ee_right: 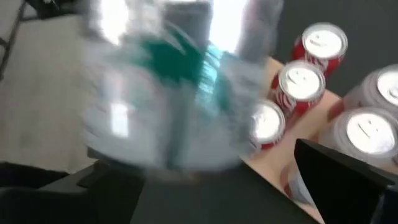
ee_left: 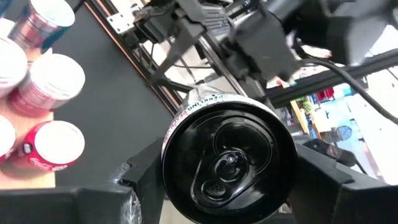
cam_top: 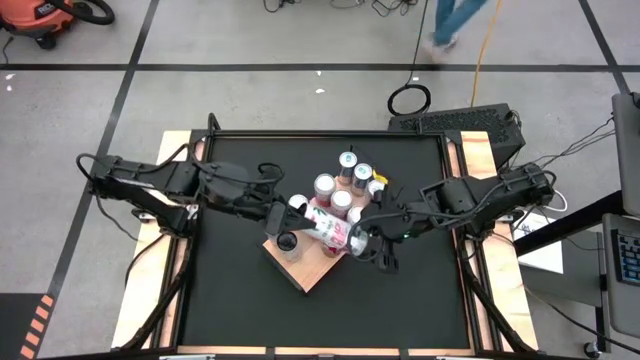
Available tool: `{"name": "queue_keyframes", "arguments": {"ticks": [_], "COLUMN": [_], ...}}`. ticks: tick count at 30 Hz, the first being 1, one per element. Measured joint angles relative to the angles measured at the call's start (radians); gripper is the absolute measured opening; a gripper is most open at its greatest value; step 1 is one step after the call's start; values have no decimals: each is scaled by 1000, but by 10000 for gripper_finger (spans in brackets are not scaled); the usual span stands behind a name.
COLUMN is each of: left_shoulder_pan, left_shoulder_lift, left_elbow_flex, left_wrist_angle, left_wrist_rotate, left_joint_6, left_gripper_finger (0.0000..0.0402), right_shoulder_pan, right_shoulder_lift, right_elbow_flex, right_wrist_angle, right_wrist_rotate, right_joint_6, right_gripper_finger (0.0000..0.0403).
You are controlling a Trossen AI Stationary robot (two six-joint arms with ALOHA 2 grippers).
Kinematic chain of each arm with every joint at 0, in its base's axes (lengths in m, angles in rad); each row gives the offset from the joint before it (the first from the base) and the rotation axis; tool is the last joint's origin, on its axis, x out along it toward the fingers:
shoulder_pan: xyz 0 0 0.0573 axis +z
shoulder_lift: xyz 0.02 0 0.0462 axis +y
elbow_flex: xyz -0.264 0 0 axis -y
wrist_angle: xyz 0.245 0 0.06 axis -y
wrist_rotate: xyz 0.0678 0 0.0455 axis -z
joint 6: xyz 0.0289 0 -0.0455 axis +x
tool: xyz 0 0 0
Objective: Place canned beverage on shelf
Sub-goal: Put the white pink soda can on the shelf aligned with the other white pink soda can
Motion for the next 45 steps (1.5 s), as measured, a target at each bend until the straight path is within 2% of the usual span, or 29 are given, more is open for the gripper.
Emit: {"name": "queue_keyframes", "arguments": {"ticks": [8,16,25,31,40,45], "left_shoulder_pan": [-47,-100,-149,-162,-175,-175], "left_shoulder_lift": [5,36,229,343,394,420], "left_elbow_flex": [74,186,390,503,527,527], "left_wrist_angle": [5,-182,-355,-542,-730,-803], "left_wrist_rotate": [-25,-95,-112,-107,-88,-81], "left_joint_6": [35,0,-18,-70,-166,-154], "left_gripper_finger": [253,253,253,253,253,253], "right_shoulder_pan": [12,74,191,246,297,312], "right_shoulder_lift": [-23,-103,-151,-151,-151,-150], "right_elbow_flex": [0,0,0,0,0,0], "right_wrist_angle": [-89,-150,-204,-254,-268,-246], "right_wrist_rotate": [-10,2,217,281,313,364], "right_joint_6": [27,70,141,203,232,232], "right_gripper_finger": [377,377,377,377,377,377]}}
